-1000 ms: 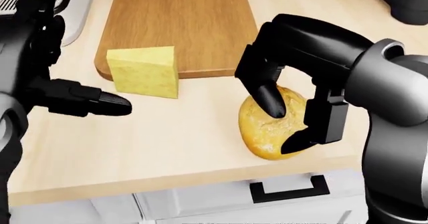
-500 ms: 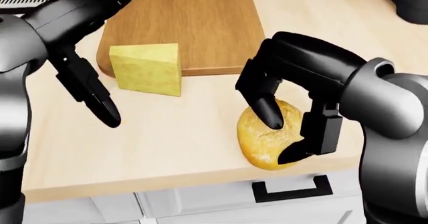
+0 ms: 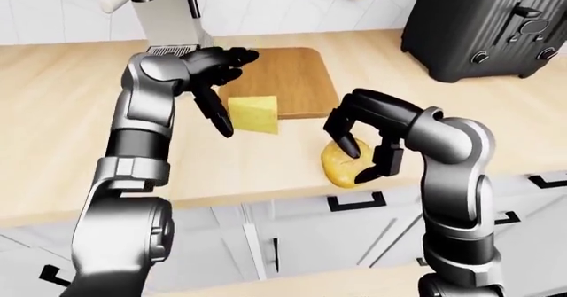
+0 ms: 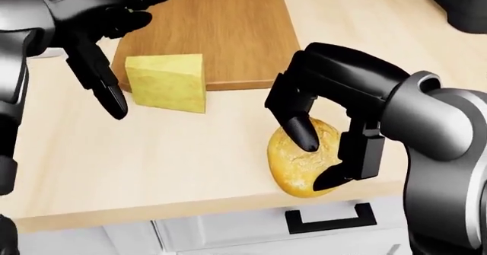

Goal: Place the bread and cheese on the cutting board.

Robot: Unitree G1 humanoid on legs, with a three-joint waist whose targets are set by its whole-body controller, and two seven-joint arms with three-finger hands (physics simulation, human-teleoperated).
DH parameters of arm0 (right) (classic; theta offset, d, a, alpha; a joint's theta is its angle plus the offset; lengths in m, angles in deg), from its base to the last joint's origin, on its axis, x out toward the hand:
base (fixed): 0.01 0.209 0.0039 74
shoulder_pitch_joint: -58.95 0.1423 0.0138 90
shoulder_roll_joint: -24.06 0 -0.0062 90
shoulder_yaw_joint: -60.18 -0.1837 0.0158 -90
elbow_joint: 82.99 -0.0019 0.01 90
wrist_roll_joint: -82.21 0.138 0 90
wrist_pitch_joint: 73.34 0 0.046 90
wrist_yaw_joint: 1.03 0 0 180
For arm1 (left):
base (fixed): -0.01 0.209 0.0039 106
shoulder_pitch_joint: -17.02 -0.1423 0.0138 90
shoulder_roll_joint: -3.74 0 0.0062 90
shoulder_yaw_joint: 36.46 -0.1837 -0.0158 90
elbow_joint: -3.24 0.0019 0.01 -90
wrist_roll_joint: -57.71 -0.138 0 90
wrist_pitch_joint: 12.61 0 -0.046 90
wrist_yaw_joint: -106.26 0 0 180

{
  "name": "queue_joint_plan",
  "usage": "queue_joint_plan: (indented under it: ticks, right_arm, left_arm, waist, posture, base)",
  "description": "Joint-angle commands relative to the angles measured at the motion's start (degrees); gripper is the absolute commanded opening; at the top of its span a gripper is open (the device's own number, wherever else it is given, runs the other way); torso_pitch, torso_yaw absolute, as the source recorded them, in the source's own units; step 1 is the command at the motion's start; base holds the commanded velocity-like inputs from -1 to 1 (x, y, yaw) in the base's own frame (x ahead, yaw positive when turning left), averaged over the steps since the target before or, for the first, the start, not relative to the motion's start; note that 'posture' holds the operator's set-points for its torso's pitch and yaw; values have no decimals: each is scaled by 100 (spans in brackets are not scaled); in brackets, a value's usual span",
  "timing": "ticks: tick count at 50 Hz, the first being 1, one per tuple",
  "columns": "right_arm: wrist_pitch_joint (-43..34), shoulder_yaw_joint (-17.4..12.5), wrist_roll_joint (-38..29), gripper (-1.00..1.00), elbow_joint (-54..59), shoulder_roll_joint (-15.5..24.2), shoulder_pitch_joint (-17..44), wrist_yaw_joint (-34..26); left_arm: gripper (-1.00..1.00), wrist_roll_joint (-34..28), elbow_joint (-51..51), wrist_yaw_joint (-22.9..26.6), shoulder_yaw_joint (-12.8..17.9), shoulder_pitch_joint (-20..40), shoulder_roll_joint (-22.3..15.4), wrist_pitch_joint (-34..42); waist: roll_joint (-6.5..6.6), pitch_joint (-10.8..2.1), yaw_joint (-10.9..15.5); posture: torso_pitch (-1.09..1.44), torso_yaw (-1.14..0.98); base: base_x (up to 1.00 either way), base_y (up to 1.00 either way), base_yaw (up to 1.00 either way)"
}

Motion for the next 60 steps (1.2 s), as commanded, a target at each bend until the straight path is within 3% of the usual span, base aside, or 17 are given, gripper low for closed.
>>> queue_joint_plan:
  ticks: [1,9,13,17,29,44,51,53,60]
  right_arm:
    - [65,-36,14,-100,-154,18,139,108]
    - [107,-36,13,-100,-132,10,76,136]
    - [147,-27,8,-100,-129,-7,9,163]
    - [149,-18,-5,-100,-120,-20,3,168]
    - [172,-9,-32,-100,-124,-51,-40,176]
    - [215,-12,-21,-100,-132,-57,-119,196]
    - [196,-17,-24,-100,-152,-53,-99,170]
    - [201,-24,-17,-100,-144,-47,-96,172]
    - [207,-32,6,-100,-140,-35,-92,171]
  left_arm:
    - [100,65,-93,-193,75,350,-87,-227]
    - [98,20,219,-351,40,468,-113,-376]
    - [80,18,366,-432,45,553,-109,-430]
    - [44,31,409,-471,40,577,-91,-473]
    - [28,14,305,-456,8,434,-14,-501]
    - [24,-50,335,-585,-17,302,67,-593]
    - [-14,-131,307,-719,-54,133,156,-608]
    - [-36,-154,358,-785,-56,129,175,-632]
    - [-51,-224,408,-890,-73,84,202,-696]
  waist:
    - [13,-188,-3]
    - [3,-179,-17]
    - [7,-188,-12]
    - [9,-197,-16]
    - [-1,-212,-15]
    - [-13,-230,-7]
    - [-13,-240,-11]
    - [-15,-241,-12]
    - [-10,-253,-11]
  posture:
    - [0,0]
    - [0,0]
    - [0,0]
    - [0,0]
    - [0,0]
    - [0,0]
    - [0,0]
    - [0,0]
    - [0,0]
  base:
    - [0,0,0]
    - [0,0,0]
    - [0,0,0]
    - [0,0,0]
    - [0,0,0]
    - [0,0,0]
    - [0,0,0]
    - [0,0,0]
    - [0,0,0]
